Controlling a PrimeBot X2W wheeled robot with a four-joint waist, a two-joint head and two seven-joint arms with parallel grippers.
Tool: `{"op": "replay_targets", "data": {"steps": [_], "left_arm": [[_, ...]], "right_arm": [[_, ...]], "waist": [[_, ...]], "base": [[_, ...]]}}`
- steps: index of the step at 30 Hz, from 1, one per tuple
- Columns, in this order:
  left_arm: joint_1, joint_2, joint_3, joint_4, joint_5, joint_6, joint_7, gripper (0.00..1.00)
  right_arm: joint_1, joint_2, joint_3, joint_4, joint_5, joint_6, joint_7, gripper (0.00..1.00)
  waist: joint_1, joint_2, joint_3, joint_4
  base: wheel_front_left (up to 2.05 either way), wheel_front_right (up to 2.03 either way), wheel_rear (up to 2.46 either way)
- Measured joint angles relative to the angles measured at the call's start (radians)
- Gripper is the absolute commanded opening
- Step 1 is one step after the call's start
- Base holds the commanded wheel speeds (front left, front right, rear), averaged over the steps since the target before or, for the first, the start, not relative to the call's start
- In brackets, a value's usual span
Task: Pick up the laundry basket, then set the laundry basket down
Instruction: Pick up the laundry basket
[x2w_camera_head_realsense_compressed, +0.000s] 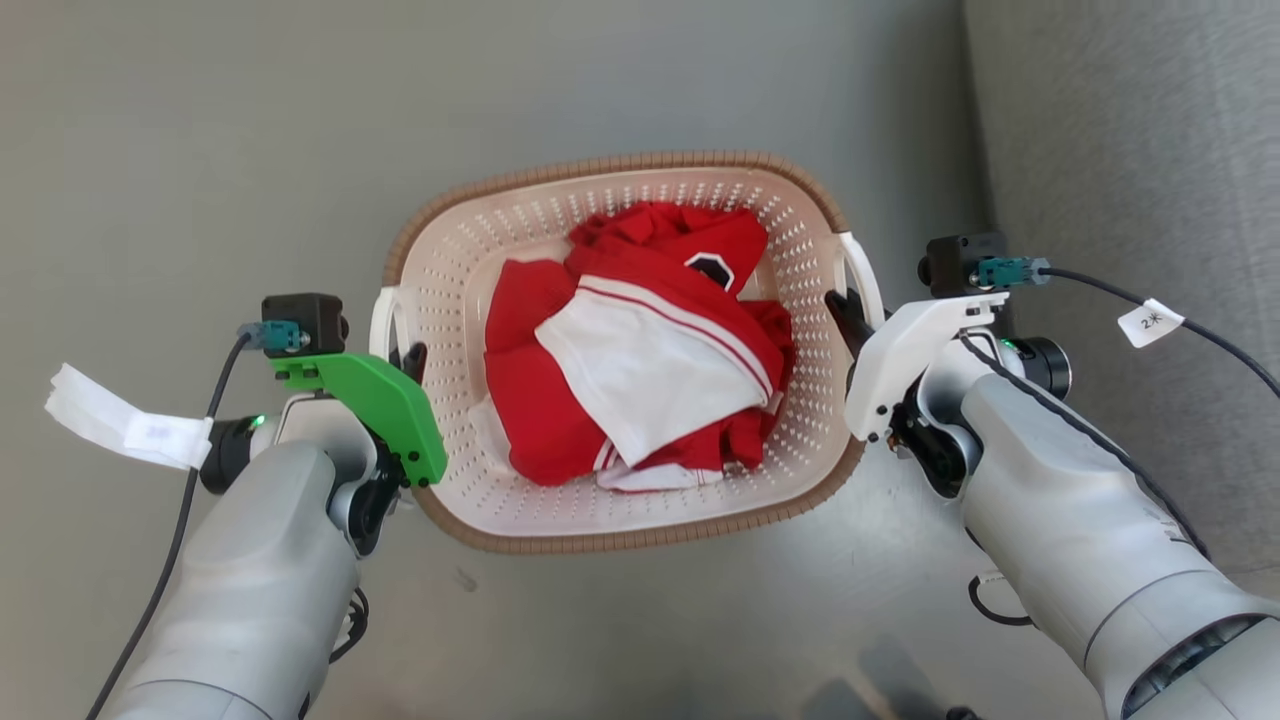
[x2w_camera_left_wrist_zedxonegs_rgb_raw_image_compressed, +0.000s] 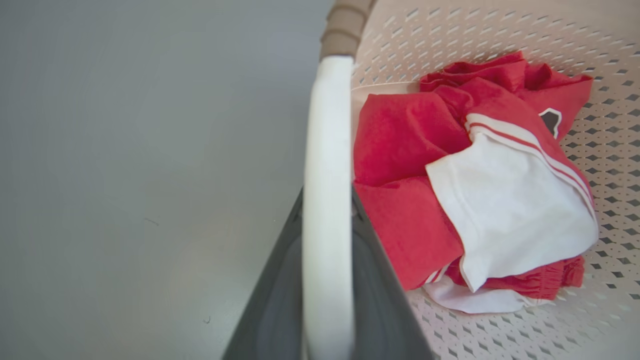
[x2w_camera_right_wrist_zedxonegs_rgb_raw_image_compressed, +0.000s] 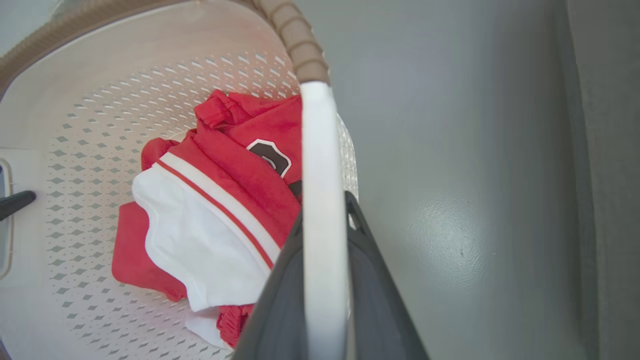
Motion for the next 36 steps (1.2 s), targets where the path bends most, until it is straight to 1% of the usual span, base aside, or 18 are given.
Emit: {"op": "replay_targets", "data": {"steps": [6,11,12,18,24,25,28,36], "left_arm": [[0.019,-0.001,-0.012,0.017,-0.024,-0.001,0.042,0.00],[0.060,-0.005,-0.033,0.034,-0.046,-0.001,0.087,0.00],[0.078,-0.007,-0.041,0.039,-0.061,-0.001,0.103,0.00],[0.132,-0.014,-0.052,0.060,-0.097,-0.001,0.163,0.00],[0.183,-0.021,-0.063,0.077,-0.122,-0.001,0.197,0.00],[0.183,-0.021,-0.063,0.077,-0.122,-0.001,0.197,0.00],[0.214,-0.028,-0.073,0.090,-0.129,-0.001,0.215,0.00],[0.236,-0.031,-0.075,0.098,-0.146,-0.001,0.240,0.00]], "right_arm": [[0.023,0.000,0.029,0.005,0.029,0.000,0.042,0.00],[0.066,0.000,0.062,0.014,0.066,-0.001,0.098,0.00],[0.084,0.000,0.072,0.015,0.078,-0.001,0.117,0.00],[0.126,0.000,0.104,0.021,0.101,-0.002,0.169,0.00],[0.180,0.001,0.133,0.029,0.128,-0.002,0.216,0.00],[0.180,0.001,0.133,0.029,0.128,-0.002,0.216,0.00],[0.213,0.002,0.146,0.038,0.146,-0.002,0.244,0.00],[0.235,0.003,0.161,0.044,0.164,-0.002,0.279,0.00]], "waist": [[0.0000,0.0000,-0.086,-0.009],[0.0000,0.0000,-0.159,-0.016],[0.0000,0.0000,-0.188,-0.018],[0.0000,0.0000,-0.275,-0.020],[-0.0001,0.0000,-0.362,-0.020],[-0.0001,0.0000,-0.362,-0.020],[0.0000,0.0000,-0.419,-0.022],[-0.0001,0.0000,-0.498,-0.026]], "base": [[0.00,0.00,0.00],[0.00,0.00,0.00],[0.00,0.00,0.00],[0.00,0.00,0.00],[0.00,0.00,0.00],[0.00,0.00,0.00],[0.00,0.00,0.00],[0.00,0.00,0.00]]}}
